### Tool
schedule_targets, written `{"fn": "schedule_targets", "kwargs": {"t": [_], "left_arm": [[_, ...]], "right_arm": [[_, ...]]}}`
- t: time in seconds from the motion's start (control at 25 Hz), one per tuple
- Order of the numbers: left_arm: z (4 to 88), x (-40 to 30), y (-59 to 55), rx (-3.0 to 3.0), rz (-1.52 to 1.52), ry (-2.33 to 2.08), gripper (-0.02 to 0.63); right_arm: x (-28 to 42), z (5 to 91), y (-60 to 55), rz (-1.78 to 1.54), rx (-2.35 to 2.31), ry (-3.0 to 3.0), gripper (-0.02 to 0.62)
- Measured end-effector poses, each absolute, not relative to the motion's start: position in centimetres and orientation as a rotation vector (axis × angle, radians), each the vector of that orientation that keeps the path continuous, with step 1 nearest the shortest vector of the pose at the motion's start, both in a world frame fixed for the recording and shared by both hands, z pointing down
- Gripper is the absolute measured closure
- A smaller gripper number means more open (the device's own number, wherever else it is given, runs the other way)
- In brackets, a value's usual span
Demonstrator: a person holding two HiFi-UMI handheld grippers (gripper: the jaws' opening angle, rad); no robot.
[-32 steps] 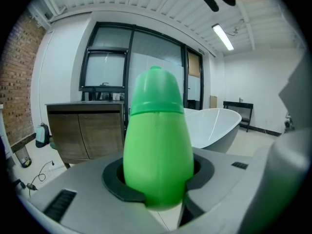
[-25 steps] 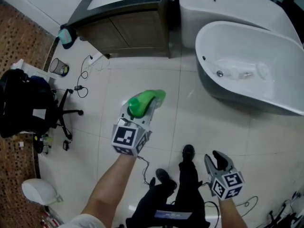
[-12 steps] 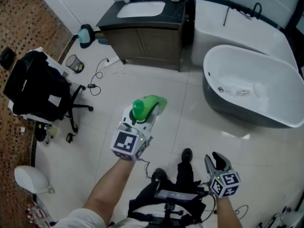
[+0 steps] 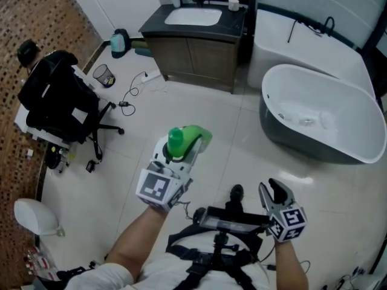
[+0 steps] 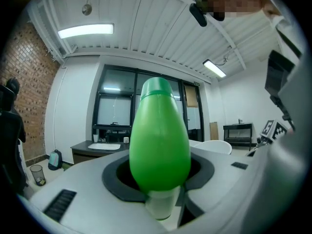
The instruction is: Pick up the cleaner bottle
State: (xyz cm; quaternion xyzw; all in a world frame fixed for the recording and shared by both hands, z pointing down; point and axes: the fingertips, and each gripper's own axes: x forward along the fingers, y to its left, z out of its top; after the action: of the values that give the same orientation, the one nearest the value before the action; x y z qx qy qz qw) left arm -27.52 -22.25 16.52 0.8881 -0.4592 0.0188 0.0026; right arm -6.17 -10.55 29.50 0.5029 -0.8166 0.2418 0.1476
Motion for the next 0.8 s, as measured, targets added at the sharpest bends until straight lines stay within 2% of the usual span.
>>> {"fn": "schedule_targets", "kwargs": {"t": [0.8], "left_arm": [[12.1,-29.6,-21.3,2.779,-0.046,-1.471,0.44]], "right_arm": [[-8.6,25.2,-9.5,0.586,1.434,-2.415,0.451]]}}
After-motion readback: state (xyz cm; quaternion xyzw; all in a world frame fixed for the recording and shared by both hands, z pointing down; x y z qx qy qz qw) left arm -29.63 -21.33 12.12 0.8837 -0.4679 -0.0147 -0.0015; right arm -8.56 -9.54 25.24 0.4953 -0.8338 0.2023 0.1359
